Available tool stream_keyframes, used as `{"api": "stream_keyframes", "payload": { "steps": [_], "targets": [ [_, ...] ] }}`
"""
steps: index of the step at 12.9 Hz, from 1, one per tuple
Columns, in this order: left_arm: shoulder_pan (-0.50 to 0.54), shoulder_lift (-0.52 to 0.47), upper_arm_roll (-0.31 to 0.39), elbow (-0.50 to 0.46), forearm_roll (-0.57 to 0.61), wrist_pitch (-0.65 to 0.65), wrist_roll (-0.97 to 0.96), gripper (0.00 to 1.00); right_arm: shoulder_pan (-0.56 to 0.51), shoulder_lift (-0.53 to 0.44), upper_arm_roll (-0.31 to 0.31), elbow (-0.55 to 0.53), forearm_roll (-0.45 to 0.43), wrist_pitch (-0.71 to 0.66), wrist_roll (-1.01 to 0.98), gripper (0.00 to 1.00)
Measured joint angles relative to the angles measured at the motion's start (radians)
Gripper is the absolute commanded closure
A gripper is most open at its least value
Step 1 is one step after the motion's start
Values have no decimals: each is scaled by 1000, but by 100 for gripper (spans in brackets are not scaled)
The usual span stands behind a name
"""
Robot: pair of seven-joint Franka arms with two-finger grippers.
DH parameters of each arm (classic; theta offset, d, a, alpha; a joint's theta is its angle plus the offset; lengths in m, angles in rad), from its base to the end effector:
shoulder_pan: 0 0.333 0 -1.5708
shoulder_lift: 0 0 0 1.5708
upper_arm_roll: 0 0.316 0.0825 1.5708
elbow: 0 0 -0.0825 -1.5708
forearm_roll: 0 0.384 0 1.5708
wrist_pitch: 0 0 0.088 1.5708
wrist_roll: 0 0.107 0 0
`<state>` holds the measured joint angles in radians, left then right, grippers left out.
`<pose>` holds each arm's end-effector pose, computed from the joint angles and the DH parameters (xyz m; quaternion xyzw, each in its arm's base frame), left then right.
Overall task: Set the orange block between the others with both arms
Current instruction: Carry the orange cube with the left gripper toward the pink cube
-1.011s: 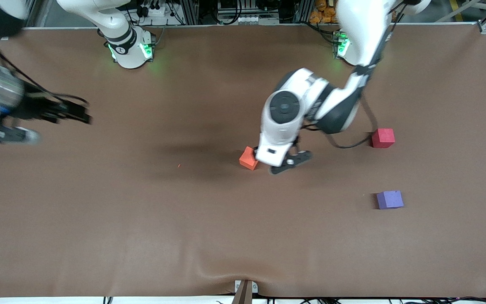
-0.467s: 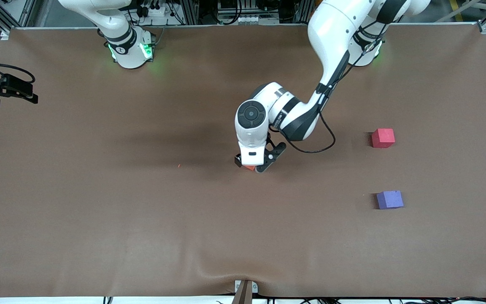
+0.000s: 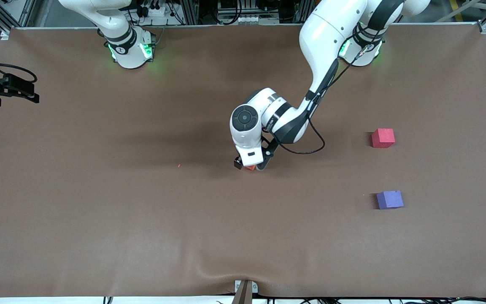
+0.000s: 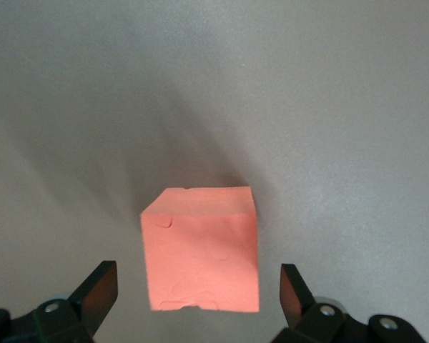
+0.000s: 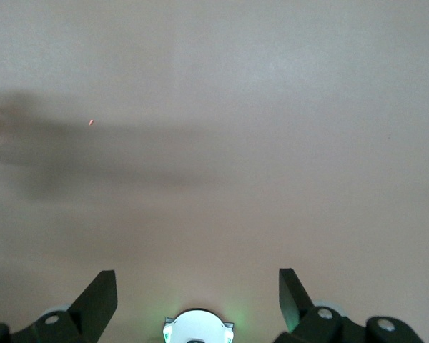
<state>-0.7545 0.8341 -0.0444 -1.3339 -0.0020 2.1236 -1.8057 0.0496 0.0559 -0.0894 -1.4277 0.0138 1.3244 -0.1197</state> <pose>0.5189 -0.5229 0.2261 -0.8720 -0.4887 0.0226 0.0164 0.5449 -0.0184 0.6400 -0.9960 -0.0408 0.0788 0.0106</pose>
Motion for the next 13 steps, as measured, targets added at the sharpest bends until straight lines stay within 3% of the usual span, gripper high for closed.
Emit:
{"api": "stream_keyframes", "payload": {
  "steps": [1,2,4,5,6,11,13],
  "targets": [
    [0,2,2,0,0,2,-1,0,-5,0,3,-2,0,0,-1,0],
    [0,5,3,0,0,3,-3,7,-7,1,5,-4,0,0,-2,0],
    [0,14,4,-1,0,20,-22,49,-8,3,6,-12,0,0,-3,0],
    [0,20,4,-1,0,32,-32,94,-12,4,11,-15,0,0,-3,0],
    [0,27,4,-1,0,45,-40,100,-26,4,26,-19,-1,1,-3,0],
    [43,24,18,20,1,78,-14,100,-60,4,64,-24,-22,1,-3,0],
    [102,-26,19,30,1,24,88,100,-60,4,67,-24,-23,0,-3,0]
  ]
}}
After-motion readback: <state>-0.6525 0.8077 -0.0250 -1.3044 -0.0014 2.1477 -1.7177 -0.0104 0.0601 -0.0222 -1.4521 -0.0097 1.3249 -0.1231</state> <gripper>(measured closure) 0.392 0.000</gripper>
